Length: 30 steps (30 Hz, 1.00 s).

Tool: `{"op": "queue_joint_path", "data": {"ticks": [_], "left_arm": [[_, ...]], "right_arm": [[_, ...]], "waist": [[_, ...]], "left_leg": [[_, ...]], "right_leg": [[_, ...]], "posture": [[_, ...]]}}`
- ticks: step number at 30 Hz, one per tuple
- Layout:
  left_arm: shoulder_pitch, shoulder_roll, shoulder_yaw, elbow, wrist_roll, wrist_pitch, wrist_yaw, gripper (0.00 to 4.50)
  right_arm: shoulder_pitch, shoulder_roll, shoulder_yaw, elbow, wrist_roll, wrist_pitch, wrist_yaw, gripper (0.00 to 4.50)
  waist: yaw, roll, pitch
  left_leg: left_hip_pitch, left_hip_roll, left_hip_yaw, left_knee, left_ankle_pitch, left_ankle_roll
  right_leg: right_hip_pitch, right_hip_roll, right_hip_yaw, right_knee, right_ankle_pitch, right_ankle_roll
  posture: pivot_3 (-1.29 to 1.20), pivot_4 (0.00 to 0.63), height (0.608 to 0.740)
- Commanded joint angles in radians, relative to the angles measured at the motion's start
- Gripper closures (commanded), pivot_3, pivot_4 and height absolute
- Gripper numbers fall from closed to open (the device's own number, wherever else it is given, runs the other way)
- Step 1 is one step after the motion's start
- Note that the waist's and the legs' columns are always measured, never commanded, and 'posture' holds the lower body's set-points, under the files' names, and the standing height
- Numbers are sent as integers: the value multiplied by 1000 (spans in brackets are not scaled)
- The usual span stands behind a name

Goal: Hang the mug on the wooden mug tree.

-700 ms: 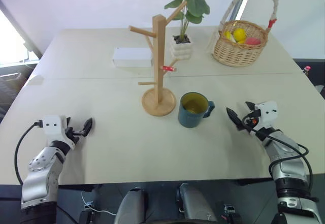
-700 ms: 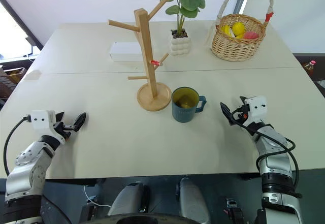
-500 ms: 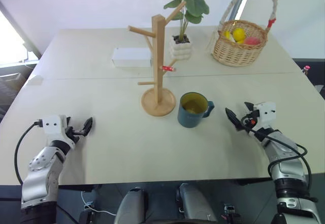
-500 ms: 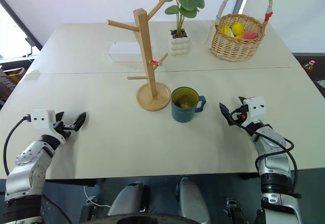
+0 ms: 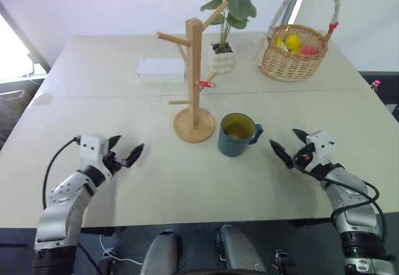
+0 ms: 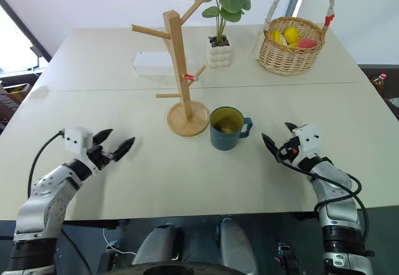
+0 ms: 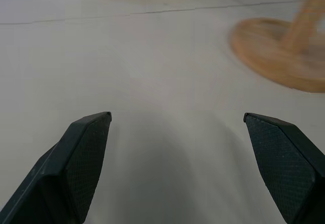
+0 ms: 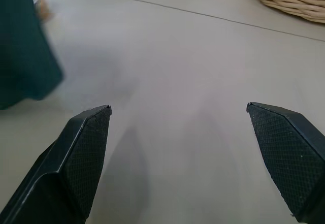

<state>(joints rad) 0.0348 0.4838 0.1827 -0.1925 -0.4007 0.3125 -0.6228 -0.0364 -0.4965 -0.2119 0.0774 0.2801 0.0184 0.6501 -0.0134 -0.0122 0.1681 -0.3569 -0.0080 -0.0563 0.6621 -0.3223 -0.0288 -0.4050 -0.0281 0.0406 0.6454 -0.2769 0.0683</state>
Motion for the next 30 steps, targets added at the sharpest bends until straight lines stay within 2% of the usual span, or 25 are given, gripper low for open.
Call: {"op": "queue_joint_path", "data": {"ticks": [1,10,30], "left_arm": [[-11,39,-59,-39,10,-45,-101,0],[-32,100,-176,-149,-44,-5,-276,0],[-22,84,-192,-261,-83,37,-240,0]], "right_arm": [[39,-3,15,-116,18,17,16,68],[29,41,46,-197,3,33,-42,68],[-120,115,96,18,-39,-46,-69,68]], "waist": [[1,0,0],[1,1,0],[0,1,1]], "left_leg": [[0,0,0,0,0,0],[0,0,0,0,0,0],[0,0,0,0,0,0]], "right_leg": [[0,0,0,0,0,0],[0,0,0,0,-2,-3],[0,1,0,0,0,0]], "posture": [[0,150,740],[0,150,740],[0,150,740]]}}
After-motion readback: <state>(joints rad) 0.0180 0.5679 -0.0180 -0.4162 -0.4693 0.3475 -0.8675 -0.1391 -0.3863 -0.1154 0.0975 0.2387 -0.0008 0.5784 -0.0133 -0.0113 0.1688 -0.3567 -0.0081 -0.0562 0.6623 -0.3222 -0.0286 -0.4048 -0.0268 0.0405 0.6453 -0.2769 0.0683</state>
